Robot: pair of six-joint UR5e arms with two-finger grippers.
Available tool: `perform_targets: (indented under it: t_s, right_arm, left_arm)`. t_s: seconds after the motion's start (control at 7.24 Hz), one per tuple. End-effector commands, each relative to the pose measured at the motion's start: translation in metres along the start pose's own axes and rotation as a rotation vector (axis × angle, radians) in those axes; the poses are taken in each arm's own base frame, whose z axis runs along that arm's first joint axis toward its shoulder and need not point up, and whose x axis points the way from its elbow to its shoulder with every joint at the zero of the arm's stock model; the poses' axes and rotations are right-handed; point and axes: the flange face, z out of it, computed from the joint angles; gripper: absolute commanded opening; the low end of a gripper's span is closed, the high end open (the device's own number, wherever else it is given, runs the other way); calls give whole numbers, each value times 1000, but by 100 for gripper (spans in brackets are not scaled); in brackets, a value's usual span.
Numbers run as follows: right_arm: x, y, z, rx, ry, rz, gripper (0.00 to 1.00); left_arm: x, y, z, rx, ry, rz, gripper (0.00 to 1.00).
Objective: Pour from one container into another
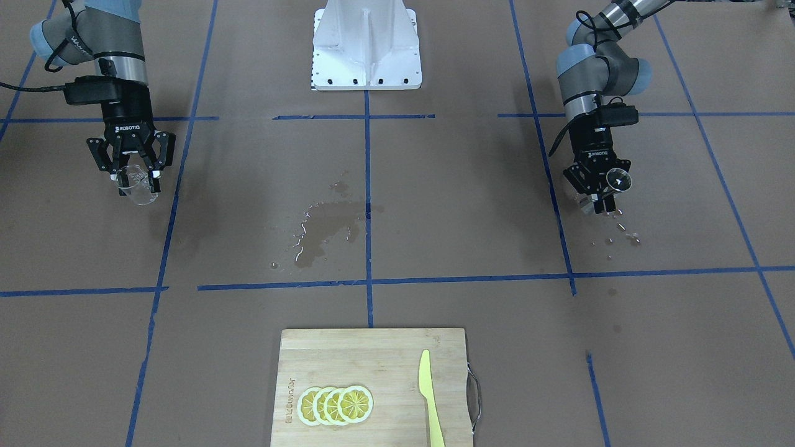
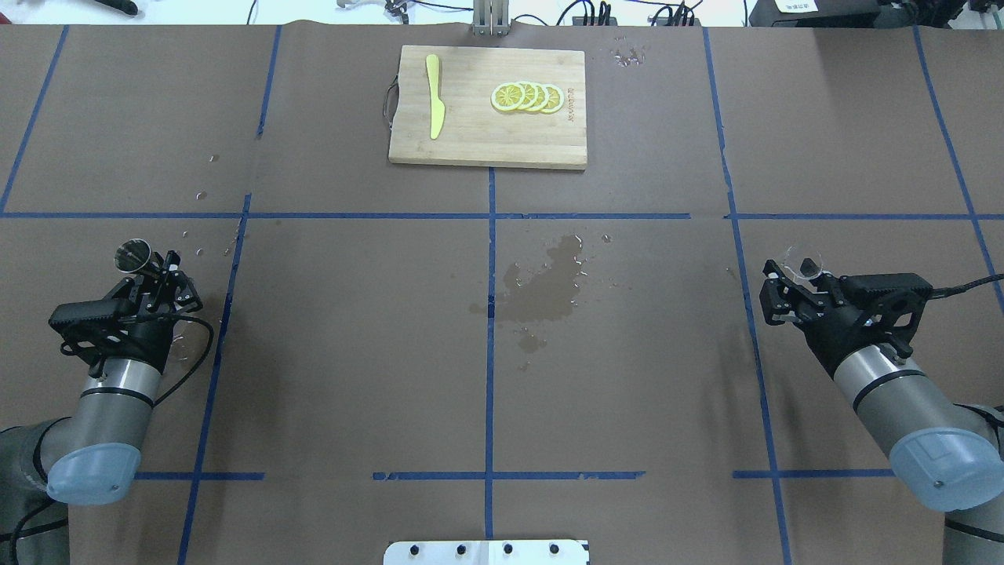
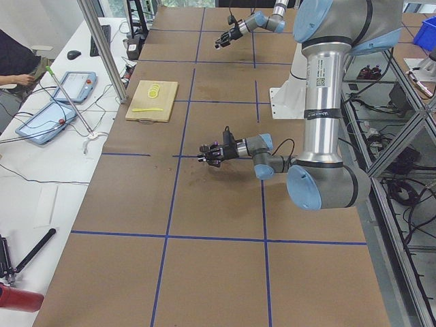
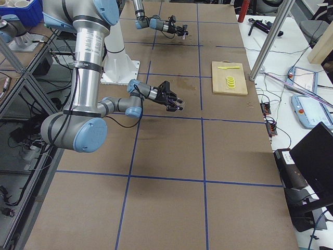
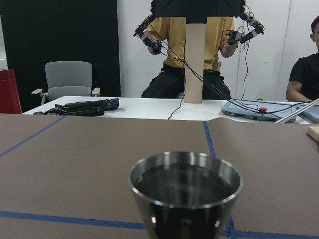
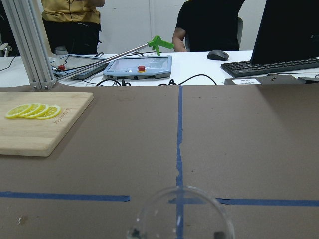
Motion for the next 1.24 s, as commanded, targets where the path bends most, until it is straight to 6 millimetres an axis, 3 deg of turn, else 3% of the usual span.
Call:
perform_targets:
  t_s: [0.0,0.83,0.97,1.11]
  right_arm:
    - [-2,2,-1,4,1,-6,0]
    - [-4,5,-2,12,2,-12,0]
    - [-4,6,-3,11,1,-13,0]
    - [-4,6,-3,11,1,-13,0]
  left_arm:
    - [1,1,-2,13,1,-1,0]
    - [5,16,-5,-2,9,-7,2]
    - [4,17,-5,-2,7,-5,19]
    - [4,17,-5,-2,8,-4,28]
